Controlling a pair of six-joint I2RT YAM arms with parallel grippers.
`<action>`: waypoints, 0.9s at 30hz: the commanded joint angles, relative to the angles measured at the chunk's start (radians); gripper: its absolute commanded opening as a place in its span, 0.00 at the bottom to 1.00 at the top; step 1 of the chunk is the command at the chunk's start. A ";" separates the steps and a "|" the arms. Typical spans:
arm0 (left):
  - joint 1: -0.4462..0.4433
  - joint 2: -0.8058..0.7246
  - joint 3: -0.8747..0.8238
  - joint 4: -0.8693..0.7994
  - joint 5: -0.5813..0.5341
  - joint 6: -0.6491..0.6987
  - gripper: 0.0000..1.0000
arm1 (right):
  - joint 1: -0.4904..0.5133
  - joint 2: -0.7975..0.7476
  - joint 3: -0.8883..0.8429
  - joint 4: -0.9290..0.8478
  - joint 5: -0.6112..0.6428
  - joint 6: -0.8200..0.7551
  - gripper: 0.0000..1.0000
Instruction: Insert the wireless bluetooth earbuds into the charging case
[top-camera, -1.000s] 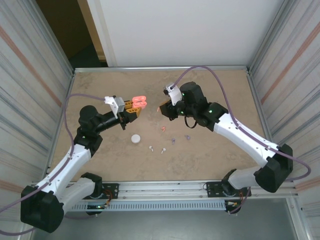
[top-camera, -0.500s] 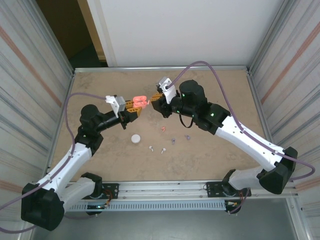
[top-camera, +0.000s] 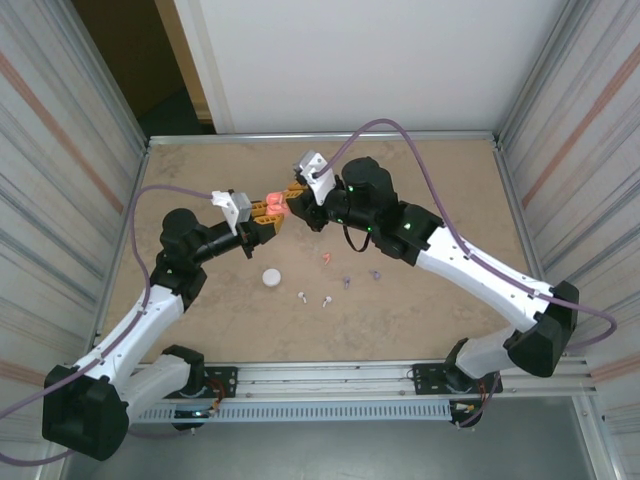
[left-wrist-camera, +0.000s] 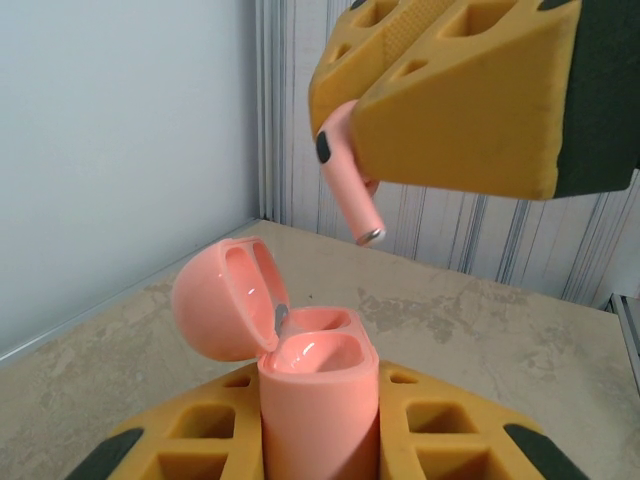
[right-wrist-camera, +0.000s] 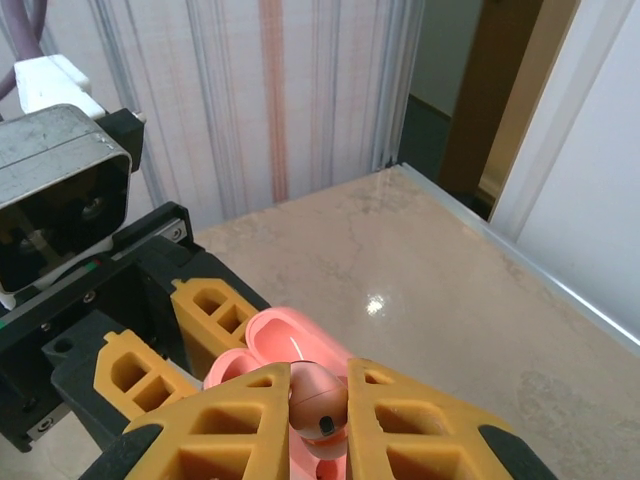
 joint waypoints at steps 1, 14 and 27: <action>0.005 -0.006 0.031 0.031 0.014 -0.015 0.00 | 0.015 0.018 0.043 0.035 0.020 -0.030 0.16; 0.005 -0.006 0.033 0.031 0.018 -0.016 0.00 | 0.036 0.057 0.056 0.022 0.032 -0.044 0.16; 0.006 -0.008 0.033 0.031 0.018 -0.017 0.00 | 0.041 0.074 0.066 -0.003 0.051 -0.055 0.16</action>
